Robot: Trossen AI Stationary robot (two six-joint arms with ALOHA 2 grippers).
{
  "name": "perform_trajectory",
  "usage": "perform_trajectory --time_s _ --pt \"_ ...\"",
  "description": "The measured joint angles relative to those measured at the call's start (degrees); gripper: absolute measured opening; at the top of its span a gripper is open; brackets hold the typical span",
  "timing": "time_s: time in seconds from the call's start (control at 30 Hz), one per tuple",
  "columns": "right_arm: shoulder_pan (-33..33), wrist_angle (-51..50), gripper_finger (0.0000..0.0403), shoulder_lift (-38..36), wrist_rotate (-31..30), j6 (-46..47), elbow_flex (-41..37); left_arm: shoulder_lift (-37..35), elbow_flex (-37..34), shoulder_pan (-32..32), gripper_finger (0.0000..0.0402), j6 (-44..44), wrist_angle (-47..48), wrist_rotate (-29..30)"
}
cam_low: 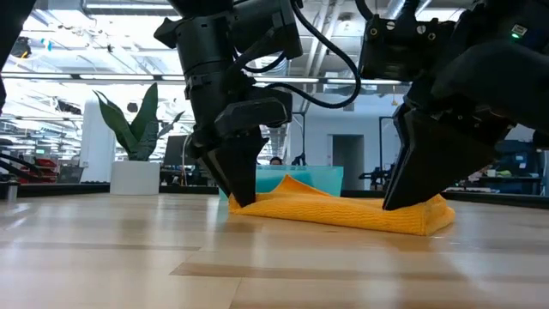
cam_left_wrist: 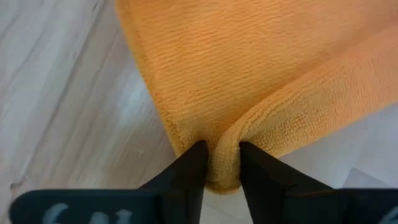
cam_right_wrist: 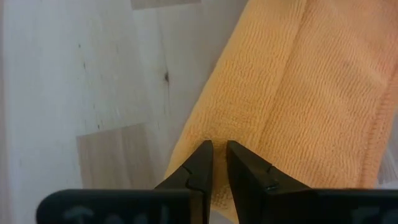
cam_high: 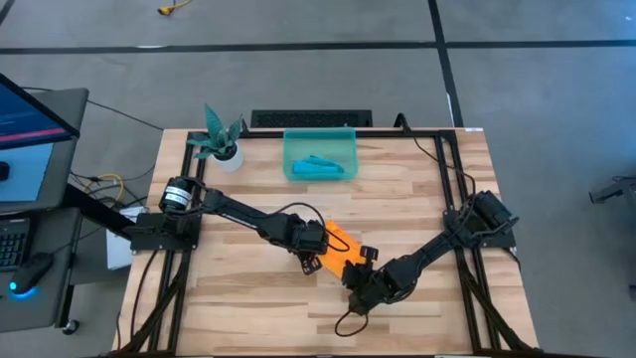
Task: Roll microfiber towels into tight, uniform cylinder then place into a basket
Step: Roll the orange microfiber cloth
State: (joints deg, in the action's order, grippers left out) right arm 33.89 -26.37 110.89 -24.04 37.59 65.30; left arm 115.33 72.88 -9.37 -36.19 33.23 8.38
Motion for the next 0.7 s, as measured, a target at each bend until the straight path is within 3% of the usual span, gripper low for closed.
perform_trajectory --time_s 0.4,0.7 --pt "-0.02 -0.57 0.007 0.0 1.28 1.0 0.0 -3.02 -0.36 -1.34 0.0098 9.13 0.85 1.15" --pt "0.09 -0.83 0.007 0.0 1.82 1.02 0.0 -10.87 -0.31 -7.17 0.0097 13.35 2.61 10.14"
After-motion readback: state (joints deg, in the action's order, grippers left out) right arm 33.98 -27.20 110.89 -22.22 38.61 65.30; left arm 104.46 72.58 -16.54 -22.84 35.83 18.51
